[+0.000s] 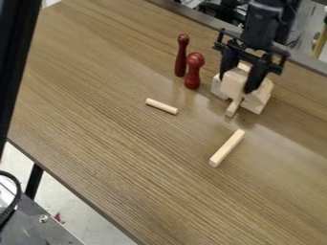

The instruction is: Put the cube on top of the arch

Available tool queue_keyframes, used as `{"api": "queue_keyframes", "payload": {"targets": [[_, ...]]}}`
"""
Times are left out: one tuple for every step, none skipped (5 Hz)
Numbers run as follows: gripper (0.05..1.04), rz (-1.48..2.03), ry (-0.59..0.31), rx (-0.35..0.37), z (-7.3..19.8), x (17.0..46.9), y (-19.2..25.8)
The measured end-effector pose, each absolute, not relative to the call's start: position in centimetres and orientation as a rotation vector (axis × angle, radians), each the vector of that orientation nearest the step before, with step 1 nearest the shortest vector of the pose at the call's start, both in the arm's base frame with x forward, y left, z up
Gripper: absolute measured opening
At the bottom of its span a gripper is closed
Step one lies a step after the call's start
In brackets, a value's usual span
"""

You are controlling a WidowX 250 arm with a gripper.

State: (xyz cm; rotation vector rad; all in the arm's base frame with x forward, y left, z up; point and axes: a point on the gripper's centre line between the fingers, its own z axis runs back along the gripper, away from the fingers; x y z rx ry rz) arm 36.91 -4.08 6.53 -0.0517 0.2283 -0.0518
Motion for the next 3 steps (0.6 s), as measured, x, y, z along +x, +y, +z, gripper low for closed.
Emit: {"api": "queue_keyframes", "payload": {"targets": [[0.569, -0.031, 0.189, -0.057, 6.8, 37.5, -3.3], [0.569, -0.007, 0.157, -0.063, 7.1, 38.0, -2.5], [0.569, -0.006, 0.097, -0.087, 8.6, 39.4, -2.1]]}}
